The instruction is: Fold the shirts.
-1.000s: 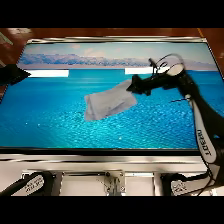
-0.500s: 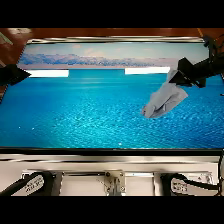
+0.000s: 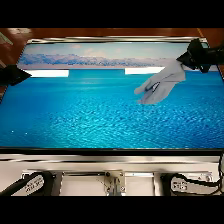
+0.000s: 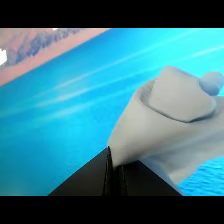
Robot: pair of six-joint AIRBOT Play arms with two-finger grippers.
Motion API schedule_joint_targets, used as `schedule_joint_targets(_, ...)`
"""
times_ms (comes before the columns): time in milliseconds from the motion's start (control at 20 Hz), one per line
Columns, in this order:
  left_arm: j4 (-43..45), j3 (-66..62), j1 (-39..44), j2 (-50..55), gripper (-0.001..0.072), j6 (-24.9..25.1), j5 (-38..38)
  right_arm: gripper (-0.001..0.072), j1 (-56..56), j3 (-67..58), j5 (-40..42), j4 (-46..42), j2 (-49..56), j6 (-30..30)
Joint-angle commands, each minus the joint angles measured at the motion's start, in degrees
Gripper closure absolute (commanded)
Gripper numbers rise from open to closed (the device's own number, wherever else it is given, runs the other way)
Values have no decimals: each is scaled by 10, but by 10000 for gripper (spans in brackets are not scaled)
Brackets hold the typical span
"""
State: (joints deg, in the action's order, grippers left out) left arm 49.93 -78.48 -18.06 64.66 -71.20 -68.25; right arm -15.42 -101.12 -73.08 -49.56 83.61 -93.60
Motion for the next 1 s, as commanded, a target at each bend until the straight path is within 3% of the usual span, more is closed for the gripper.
schedule_joint_targets(0, 0, 0, 0, 0, 674, 0, 0, 657, -54, -1, 2, 19, 4, 24)
schedule_joint_targets(100, 0, 0, 0, 0, 674, 0, 0, 657, -95, 0, -63, -14, 3, 17)
schedule_joint_targets(200, 0, 0, 0, 0, 674, 0, -8, 658, -122, 12, -146, -120, 4, -28)
schedule_joint_targets(350, 1, 0, 0, 0, 674, 0, -43, 658, -165, 68, -219, -210, 3, -37)
schedule_joint_targets(650, 0, 0, 0, 0, 674, 0, -75, 658, -273, 188, -203, -280, -33, -41)
schedule_joint_targets(950, 0, 0, 0, 0, 674, 0, -75, 658, -397, 402, -126, -274, -105, -24)
